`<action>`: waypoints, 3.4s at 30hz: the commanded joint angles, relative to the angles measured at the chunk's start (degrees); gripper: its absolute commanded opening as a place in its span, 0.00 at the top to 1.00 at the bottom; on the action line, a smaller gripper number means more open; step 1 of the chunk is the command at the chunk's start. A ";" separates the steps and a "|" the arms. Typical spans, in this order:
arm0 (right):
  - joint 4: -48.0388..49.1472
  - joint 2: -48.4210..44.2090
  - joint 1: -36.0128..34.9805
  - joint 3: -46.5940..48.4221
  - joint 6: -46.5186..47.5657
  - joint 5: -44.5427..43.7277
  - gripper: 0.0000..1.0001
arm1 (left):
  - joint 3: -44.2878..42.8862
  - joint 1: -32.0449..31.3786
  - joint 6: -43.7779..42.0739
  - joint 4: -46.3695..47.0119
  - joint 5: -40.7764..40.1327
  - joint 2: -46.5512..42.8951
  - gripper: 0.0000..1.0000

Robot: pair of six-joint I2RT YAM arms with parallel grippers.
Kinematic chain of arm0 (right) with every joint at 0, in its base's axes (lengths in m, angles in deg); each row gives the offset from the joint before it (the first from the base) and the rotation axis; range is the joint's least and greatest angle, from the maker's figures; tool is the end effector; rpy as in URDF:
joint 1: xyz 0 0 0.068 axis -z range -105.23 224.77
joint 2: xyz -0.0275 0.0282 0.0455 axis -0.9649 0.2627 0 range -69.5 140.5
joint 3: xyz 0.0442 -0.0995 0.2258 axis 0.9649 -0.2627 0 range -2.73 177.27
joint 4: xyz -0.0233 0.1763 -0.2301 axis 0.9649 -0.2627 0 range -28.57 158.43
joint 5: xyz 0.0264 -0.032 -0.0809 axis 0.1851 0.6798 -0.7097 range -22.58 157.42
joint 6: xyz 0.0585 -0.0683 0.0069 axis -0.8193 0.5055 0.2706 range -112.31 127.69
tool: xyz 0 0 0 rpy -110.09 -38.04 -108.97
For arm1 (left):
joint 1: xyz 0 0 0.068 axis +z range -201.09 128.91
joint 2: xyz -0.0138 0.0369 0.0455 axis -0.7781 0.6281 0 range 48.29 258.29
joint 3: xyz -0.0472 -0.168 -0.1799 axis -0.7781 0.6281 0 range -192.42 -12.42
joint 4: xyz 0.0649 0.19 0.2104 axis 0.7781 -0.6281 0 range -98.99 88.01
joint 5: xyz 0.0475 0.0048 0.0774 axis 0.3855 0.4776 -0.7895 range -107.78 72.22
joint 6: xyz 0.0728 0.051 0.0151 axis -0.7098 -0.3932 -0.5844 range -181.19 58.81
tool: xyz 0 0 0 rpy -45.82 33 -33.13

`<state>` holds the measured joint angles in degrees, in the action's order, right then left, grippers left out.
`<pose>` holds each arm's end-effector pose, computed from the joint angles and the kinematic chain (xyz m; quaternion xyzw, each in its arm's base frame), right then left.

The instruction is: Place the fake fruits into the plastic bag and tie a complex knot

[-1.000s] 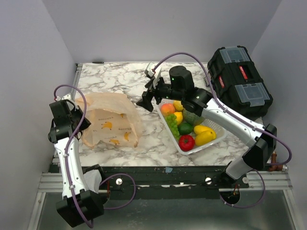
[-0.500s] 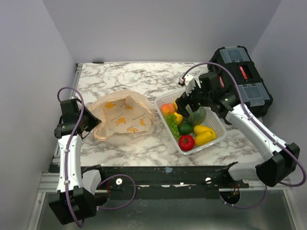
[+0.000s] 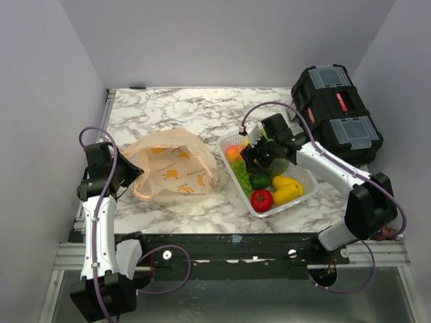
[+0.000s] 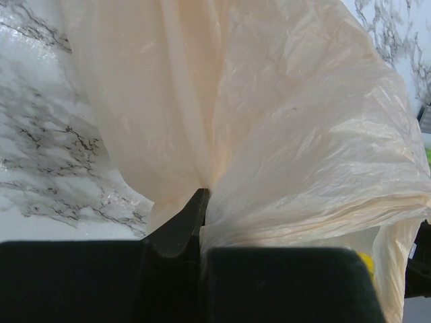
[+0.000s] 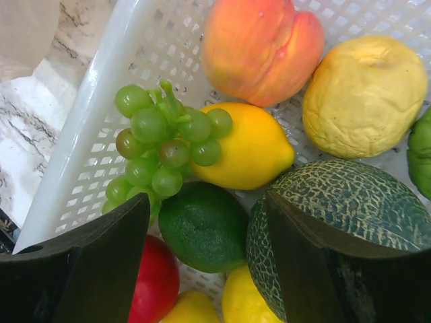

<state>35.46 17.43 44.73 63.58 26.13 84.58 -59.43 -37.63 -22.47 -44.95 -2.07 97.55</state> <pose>0.3138 0.2091 0.1916 -0.4281 0.8374 0.1722 0.2930 0.2461 0.0365 0.2377 -0.3560 0.8455 -0.2059 0.3407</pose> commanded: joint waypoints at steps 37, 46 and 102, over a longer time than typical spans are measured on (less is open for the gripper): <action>7.38 -8.93 0.25 -2.94 -10.28 11.76 0.99 | 1.28 -0.98 1.44 1.30 1.82 -1.52 1.00; 5.80 -21.41 0.26 -4.34 -7.05 12.39 0.99 | 1.59 -1.05 1.36 1.23 2.24 -1.75 1.00; 16.38 8.96 -32.15 16.79 11.83 17.58 0.36 | 1.42 -0.69 2.97 6.68 13.91 4.81 1.00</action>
<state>69.28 30.29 13.12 75.09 43.00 85.79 -56.98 -38.46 -20.37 -39.33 11.24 102.93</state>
